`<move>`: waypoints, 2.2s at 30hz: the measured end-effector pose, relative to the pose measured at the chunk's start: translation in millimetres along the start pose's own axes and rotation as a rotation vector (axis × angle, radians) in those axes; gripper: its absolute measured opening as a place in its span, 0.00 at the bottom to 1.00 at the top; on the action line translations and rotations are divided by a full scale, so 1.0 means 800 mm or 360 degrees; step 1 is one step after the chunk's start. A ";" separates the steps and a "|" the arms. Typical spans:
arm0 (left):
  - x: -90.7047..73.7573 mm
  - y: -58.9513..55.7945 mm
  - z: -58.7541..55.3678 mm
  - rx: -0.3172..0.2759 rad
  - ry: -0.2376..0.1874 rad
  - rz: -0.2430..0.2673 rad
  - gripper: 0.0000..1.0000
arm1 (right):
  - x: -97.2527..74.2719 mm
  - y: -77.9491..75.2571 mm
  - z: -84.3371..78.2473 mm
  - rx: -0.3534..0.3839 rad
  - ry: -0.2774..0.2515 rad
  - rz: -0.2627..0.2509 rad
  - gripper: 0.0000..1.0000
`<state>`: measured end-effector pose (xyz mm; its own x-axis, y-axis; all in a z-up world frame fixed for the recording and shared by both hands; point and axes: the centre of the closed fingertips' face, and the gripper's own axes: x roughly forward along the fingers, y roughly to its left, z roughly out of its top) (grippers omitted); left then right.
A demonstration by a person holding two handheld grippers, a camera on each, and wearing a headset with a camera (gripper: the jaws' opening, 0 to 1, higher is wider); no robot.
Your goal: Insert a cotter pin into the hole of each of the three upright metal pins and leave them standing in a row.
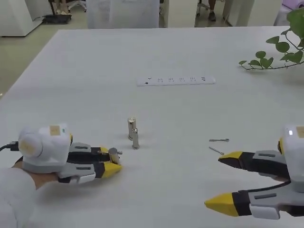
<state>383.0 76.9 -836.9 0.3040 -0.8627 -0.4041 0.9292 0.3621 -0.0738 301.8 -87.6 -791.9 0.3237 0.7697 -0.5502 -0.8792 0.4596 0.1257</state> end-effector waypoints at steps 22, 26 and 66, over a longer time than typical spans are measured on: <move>-0.052 -0.011 0.009 -0.0140 -0.0091 0.0255 0.40 | 0.001 -0.003 0.003 -0.0028 -0.0007 0.0012 0.68; -0.065 -0.019 0.016 -0.0151 -0.0125 0.0306 0.41 | 0.004 -0.003 0.003 -0.0033 -0.0005 0.0023 0.68; -0.088 -0.094 0.027 -0.0174 -0.0172 0.0294 0.51 | 0.062 -0.057 0.061 -0.0174 0.0070 0.0086 0.63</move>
<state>296.4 102.8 -783.5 0.4929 -0.8089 -0.3204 0.8293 0.5482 -0.1081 375.1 -48.8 -784.4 0.2615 0.7707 -0.5810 -0.9285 0.3654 0.0667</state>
